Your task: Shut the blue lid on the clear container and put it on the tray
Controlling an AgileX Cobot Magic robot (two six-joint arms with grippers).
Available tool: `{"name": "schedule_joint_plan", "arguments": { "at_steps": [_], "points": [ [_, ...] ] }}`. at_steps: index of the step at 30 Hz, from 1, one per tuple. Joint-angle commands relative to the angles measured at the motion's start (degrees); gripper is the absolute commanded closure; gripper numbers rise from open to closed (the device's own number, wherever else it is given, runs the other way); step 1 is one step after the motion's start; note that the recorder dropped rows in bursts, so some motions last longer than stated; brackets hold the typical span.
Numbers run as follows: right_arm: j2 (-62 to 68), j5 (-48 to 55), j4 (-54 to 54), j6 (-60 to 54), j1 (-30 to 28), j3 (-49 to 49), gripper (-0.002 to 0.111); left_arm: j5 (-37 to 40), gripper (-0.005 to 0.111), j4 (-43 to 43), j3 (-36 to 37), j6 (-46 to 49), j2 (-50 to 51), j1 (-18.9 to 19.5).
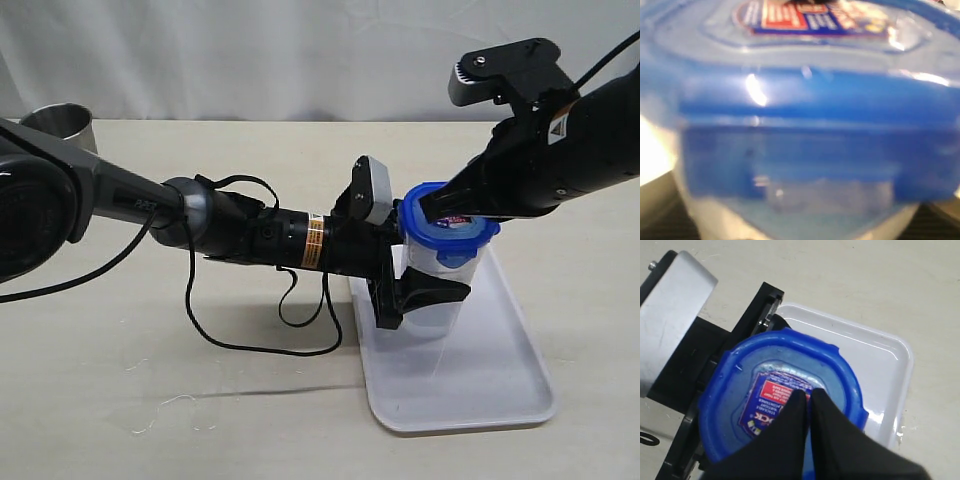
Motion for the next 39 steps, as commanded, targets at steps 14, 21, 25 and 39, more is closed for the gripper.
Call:
{"name": "schedule_joint_plan", "arguments": {
  "at_steps": [14, 21, 25, 39],
  "points": [
    [0.3, 3.4, -1.0, 0.3, -0.4, 0.1, 0.104, -1.8, 0.042, -1.7, -0.4, -0.5, -0.7, 0.1],
    [0.3, 3.6, -1.0, 0.3, -0.4, 0.1, 0.104, 2.1, 0.013, -1.9, -0.4, -0.4, -0.7, 0.2],
    [0.3, 3.6, -1.0, 0.3, -0.4, 0.1, 0.104, 2.0, 0.014, -1.8, -0.4, -0.4, -0.7, 0.5],
    [0.3, 3.7, -1.0, 0.3, -0.4, 0.1, 0.104, 1.7, 0.014, 13.2, -0.4, -10.1, -2.2, 7.0]
  ]
}}
